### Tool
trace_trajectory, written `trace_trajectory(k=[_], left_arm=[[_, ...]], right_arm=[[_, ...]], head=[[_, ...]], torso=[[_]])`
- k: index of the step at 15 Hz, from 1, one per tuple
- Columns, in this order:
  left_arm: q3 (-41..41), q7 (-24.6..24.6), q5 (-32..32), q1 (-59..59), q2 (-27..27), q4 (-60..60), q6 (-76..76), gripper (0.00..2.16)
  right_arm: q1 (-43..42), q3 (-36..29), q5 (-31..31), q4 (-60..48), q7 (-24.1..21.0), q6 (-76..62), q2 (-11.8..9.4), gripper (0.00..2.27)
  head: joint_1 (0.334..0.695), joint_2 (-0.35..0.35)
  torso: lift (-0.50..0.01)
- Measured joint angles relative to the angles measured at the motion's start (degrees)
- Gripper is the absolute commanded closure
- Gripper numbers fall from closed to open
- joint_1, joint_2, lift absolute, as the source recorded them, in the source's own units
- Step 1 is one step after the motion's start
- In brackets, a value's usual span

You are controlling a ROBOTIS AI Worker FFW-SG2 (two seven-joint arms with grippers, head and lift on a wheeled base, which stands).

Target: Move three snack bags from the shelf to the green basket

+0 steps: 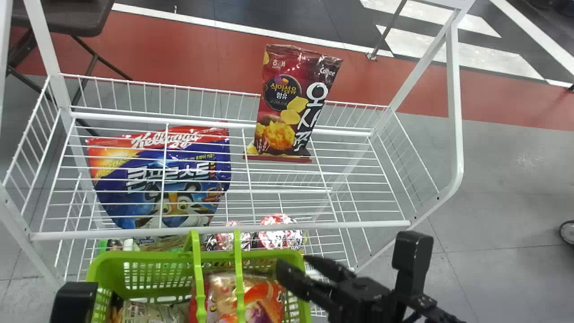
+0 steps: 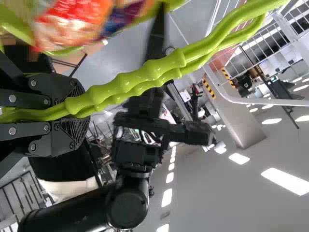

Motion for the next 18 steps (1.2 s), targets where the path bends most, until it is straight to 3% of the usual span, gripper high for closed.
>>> trace_trajectory(k=[3, 6, 11, 18], left_arm=[[-0.17, 0.27, -0.22, -0.03, 0.00, -0.12, 0.08, 1.67], [-0.38, 0.63, -0.58, -0.22, 0.00, -0.13, 0.32, 1.67], [-0.51, 0.99, -0.80, -0.27, -0.16, 0.03, 0.52, 1.67], [-0.76, 0.73, -0.85, -0.08, 0.23, -0.05, 0.39, 1.67]], right_arm=[[1.22, 1.17, 0.34, 3.33, 3.31, -22.73, 0.00, 0.06], [2.49, 3.87, 1.99, 7.78, 2.05, -46.08, 0.00, 0.07], [4.70, 9.98, 5.21, 5.12, -12.45, -41.86, 0.00, 0.07], [5.25, 11.63, 6.85, 4.27, -12.99, -41.26, 0.00, 0.07]], head=[[0.695, -0.350], [0.695, -0.350], [0.695, -0.350], [0.695, -0.350]], torso=[[-0.047], [-0.047], [-0.047], [-0.047]])
